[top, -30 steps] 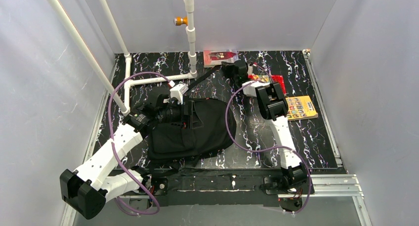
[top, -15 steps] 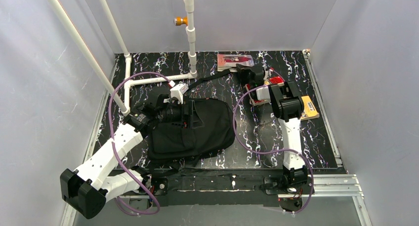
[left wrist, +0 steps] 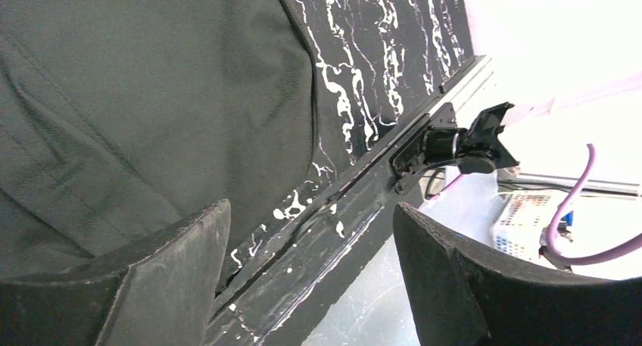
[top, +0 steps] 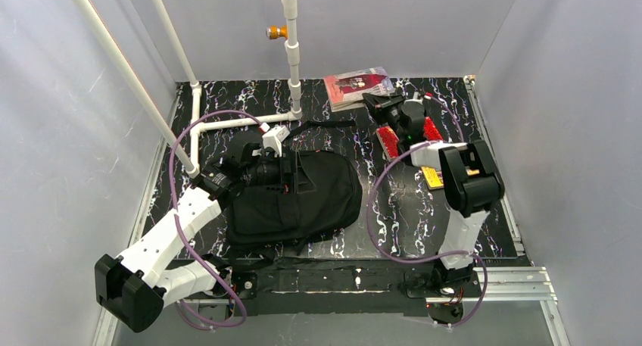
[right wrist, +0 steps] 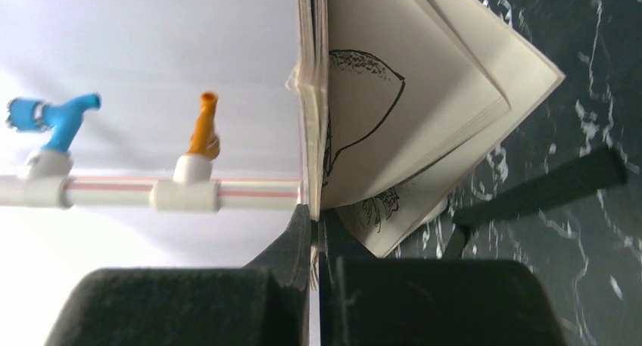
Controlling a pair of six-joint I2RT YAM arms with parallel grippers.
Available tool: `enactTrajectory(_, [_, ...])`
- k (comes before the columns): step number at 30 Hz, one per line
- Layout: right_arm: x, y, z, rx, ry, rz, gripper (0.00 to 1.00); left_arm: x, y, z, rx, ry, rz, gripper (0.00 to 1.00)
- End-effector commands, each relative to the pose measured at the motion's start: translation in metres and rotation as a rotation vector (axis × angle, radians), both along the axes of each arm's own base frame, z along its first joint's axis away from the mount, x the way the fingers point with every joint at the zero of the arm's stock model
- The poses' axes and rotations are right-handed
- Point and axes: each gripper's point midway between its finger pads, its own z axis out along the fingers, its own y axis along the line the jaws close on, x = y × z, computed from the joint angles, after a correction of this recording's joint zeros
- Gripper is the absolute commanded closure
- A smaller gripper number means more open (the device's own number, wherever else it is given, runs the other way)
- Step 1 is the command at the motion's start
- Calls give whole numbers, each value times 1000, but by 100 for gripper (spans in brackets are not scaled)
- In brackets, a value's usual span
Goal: Pack the student bag
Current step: Pick up the book from the center of the board.
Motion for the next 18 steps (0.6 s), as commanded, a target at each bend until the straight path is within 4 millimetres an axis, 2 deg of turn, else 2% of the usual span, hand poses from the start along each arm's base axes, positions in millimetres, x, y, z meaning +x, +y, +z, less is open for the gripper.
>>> enactTrajectory(1, [-52, 0, 26, -9, -89, 89, 99, -2, -8, 8, -76, 49, 10, 22])
enactTrajectory(5, [-107, -4, 29, -13, -87, 162, 99, 0, -21, 25, -199, 104, 42, 21])
enactTrajectory(9, [-159, 2, 28, -56, 5, 298, 99, 14, -29, 32, -303, 177, 140, 22])
enactTrajectory(14, [-219, -6, 57, -74, 19, 367, 99, 41, -27, 24, -436, 256, 361, 18])
enactTrajectory(18, [-257, -10, 66, -76, 31, 421, 99, 59, -23, 47, -634, 222, 465, 14])
